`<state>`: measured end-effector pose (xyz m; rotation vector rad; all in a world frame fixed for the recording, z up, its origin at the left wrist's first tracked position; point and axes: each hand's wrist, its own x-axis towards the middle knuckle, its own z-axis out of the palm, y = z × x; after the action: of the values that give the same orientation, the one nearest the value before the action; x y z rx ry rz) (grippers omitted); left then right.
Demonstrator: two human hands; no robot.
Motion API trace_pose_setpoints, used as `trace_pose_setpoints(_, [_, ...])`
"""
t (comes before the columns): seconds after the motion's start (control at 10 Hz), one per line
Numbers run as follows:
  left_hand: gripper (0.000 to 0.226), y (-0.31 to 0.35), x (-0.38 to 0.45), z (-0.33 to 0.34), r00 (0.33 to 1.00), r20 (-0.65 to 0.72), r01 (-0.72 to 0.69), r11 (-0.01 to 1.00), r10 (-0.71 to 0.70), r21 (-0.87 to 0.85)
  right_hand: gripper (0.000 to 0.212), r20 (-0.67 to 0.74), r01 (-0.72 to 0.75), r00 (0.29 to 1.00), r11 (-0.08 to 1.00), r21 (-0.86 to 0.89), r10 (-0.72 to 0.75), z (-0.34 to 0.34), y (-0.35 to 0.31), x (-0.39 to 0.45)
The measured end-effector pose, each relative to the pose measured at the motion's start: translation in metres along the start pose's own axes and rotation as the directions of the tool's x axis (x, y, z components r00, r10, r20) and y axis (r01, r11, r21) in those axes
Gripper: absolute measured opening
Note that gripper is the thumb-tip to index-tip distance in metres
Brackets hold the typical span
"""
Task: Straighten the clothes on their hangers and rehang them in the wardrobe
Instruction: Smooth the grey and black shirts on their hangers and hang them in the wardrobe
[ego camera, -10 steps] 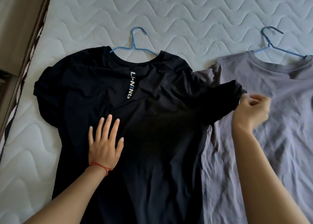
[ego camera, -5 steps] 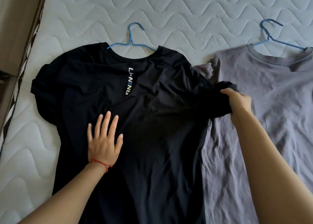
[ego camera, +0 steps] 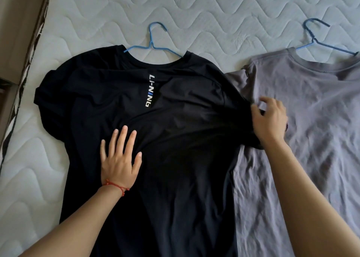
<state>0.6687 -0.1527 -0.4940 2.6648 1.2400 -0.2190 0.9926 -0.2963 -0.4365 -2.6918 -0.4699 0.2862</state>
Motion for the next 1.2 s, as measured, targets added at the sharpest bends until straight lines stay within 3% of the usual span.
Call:
trace_pose_setpoints(0.1, [0.060, 0.000, 0.000, 0.001, 1.000, -0.001, 0.001, 1.000, -0.001, 0.005, 0.044, 0.123, 0.115, 0.987, 0.989, -0.095, -0.103, 0.017, -0.019, 0.014])
trace_pose_setpoints(0.2, [0.060, 0.000, 0.000, 0.002, 1.000, 0.000, 0.008, 1.000, -0.008, -0.005, 0.033, 0.157, 0.100, 0.985, 0.985, -0.138, -0.078, 0.021, -0.028, 0.032])
trace_pose_setpoints(0.3, [0.060, -0.001, 0.000, 0.003, 1.000, 0.001, 0.009, 1.000, -0.009, -0.001, 0.027, 0.031, 0.163, 0.987, 0.959, -0.231, -0.161, 0.009, -0.037, 0.050])
trace_pose_setpoints(0.4, [0.060, -0.001, 0.000, 0.003, 1.000, 0.001, 0.007, 1.000, -0.007, 0.000, 0.027, -0.202, 0.175, 0.954, 0.957, -0.232, -0.223, -0.003, -0.046, 0.056])
trace_pose_setpoints(0.5, [0.060, 0.000, 0.000, 0.003, 1.000, 0.003, 0.008, 1.000, -0.008, 0.002, 0.033, -0.128, 0.165, 0.975, 0.979, -0.116, -0.180, -0.004, -0.034, 0.053])
trace_pose_setpoints(0.6, [0.060, -0.001, 0.001, 0.003, 1.000, -0.001, 0.005, 1.000, -0.005, 0.008, 0.036, 0.055, 0.116, 0.991, 0.991, 0.070, -0.120, -0.004, -0.003, 0.039])
trace_pose_setpoints(0.7, [0.060, -0.001, 0.000, 0.003, 1.000, -0.008, 0.005, 1.000, -0.004, 0.009, 0.038, 0.195, 0.089, 0.975, 0.991, 0.104, -0.108, -0.012, 0.024, 0.022])
trace_pose_setpoints(0.8, [0.060, -0.001, 0.001, 0.004, 1.000, -0.011, 0.003, 1.000, -0.003, 0.015, 0.035, 0.332, 0.091, 0.939, 0.996, 0.010, -0.089, -0.022, 0.037, 0.016])
trace_pose_setpoints(0.9, [0.060, -0.001, 0.001, 0.004, 1.000, -0.013, 0.001, 1.000, -0.001, 0.018, 0.031, 0.349, 0.061, 0.935, 0.998, -0.008, -0.054, -0.031, 0.044, 0.024])
trace_pose_setpoints(1.0, [0.060, 0.000, 0.000, 0.003, 1.000, -0.017, -0.002, 1.000, 0.002, 0.016, 0.060, 0.281, -0.088, 0.960, 0.964, 0.253, 0.014, -0.043, 0.040, 0.028])
trace_pose_setpoints(1.1, [0.059, 0.000, 0.000, 0.003, 1.000, -0.025, -0.003, 1.000, 0.003, 0.005, 0.048, 0.305, -0.239, 0.945, 0.885, 0.399, 0.118, -0.053, 0.039, 0.031])
trace_pose_setpoints(1.2, [0.060, -0.001, 0.000, 0.003, 1.000, -0.026, -0.007, 1.000, 0.007, 0.003, 0.027, 0.455, -0.291, 0.875, 0.929, 0.230, 0.161, -0.060, 0.036, 0.028])
